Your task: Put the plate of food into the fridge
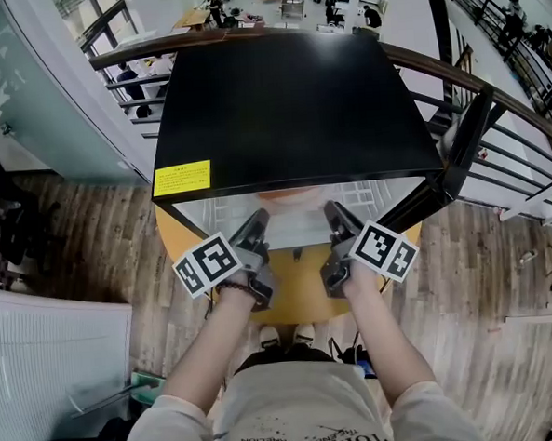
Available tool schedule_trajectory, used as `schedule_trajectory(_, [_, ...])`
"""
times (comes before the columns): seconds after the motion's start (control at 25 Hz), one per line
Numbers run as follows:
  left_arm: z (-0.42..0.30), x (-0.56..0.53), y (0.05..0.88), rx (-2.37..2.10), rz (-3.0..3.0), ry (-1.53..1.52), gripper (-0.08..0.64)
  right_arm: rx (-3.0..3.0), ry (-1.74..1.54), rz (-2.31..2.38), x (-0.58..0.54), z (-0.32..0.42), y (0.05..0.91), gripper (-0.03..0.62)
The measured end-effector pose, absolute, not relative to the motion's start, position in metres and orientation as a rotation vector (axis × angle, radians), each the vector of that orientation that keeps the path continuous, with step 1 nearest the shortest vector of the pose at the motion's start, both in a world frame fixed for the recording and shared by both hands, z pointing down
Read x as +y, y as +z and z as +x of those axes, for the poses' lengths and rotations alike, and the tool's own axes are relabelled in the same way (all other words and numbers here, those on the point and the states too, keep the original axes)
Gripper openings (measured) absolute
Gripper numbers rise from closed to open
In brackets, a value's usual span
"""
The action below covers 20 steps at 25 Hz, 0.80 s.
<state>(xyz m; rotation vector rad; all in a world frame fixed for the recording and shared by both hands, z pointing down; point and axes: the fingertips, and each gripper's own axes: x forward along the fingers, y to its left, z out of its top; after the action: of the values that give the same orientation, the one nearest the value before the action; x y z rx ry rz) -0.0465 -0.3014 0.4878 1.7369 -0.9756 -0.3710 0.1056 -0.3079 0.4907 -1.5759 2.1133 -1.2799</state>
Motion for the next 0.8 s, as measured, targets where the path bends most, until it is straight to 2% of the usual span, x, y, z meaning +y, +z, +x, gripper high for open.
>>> schedule_trajectory(0.12, [-0.047, -0.288, 0.481, -0.994, 1.859, -0.287, 0.051, 2.159, -1.228, -1.54, -0.297, 0.103, 0.482, 0.055])
schedule_trajectory(0.4, [-0.055, -0.232, 0.491, -1.1, 2.158, 0.057, 0.042, 2.466, -1.041, -1.53, -0.244, 0.082, 0.484, 0.037])
schedule_trajectory(0.6, [-0.059, -0.198, 0.501, -1.085, 2.138, 0.039, 0.025, 2.637, -0.966, -1.501, -0.203, 0.063, 0.491, 0.029])
schedule_trajectory(0.8, [-0.057, -0.162, 0.504, -1.142, 2.263, 0.185, 0.023, 2.673, -0.939, -1.515, -0.169, 0.054, 0.495, 0.026])
